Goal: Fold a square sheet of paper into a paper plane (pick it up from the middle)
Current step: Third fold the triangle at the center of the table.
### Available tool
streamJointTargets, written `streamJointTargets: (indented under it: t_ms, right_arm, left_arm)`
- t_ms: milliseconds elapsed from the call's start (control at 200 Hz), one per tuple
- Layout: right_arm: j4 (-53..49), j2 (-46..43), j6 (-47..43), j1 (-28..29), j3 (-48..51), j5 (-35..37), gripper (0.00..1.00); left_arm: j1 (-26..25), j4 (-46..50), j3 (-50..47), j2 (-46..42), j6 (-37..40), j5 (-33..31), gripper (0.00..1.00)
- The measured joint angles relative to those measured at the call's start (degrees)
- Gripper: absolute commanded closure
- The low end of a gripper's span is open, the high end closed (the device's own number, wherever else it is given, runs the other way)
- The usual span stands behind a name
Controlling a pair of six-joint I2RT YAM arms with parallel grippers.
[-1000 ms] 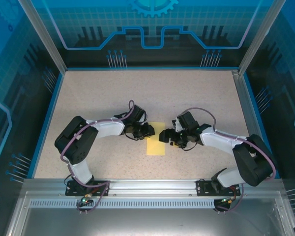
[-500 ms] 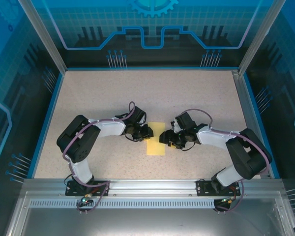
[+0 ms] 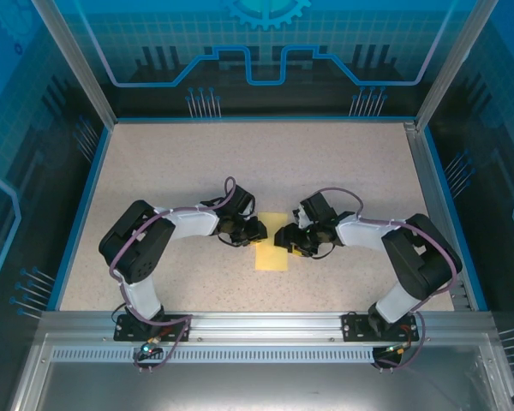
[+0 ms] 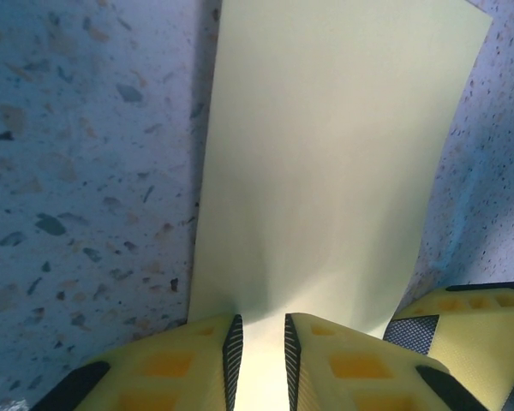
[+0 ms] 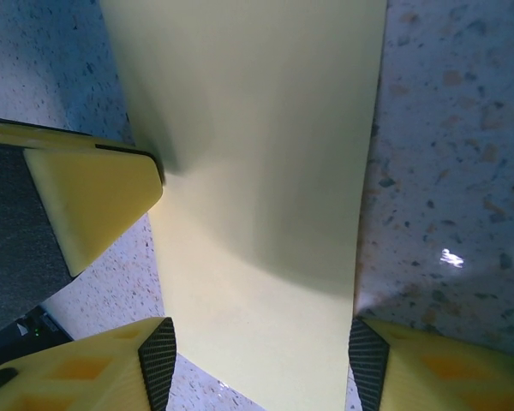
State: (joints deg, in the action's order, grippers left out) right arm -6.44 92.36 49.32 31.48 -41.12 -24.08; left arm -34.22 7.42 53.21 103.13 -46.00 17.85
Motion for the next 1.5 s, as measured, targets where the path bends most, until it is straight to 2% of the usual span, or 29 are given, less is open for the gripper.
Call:
streamJointTargets:
  t_ms: [365, 715, 990, 1160, 1395, 1500]
  right_arm:
    - [1.62, 0.24, 1.7, 0.04, -0.24, -0.42, 0.44]
    - [4.5, 0.24, 2.1, -0.02, -0.24, -0.44, 0.42]
    - [4.48, 0.37, -0.81, -1.55, -1.88, -1.27, 0.43]
    - [4.37, 2.21, -2.97, -1.64, -4.72, -3.04, 0.49]
    - [0.87, 3.26, -3.98, -1.64, -5.11, -2.05, 0.61]
    - [-0.5, 3.26, -4.11, -1.64, -5.11, -1.68, 0.7]
  left_arm:
    - [-0.02, 0.0, 0.0, 0.0, 0.02, -0.02, 0.75]
    - [-0.02, 0.0, 0.0, 0.0, 0.0, -0.04, 0.75]
    - [-0.02, 0.0, 0.0, 0.0, 0.02, -0.04, 0.75]
    - [-0.02, 0.0, 0.0, 0.02, 0.0, -0.04, 0.75]
    - [-0.04, -0.28, -0.24, -0.22, 0.0, -0.09, 0.74]
    - [-0.09, -1.05, -1.33, -1.29, 0.09, -0.7, 0.72]
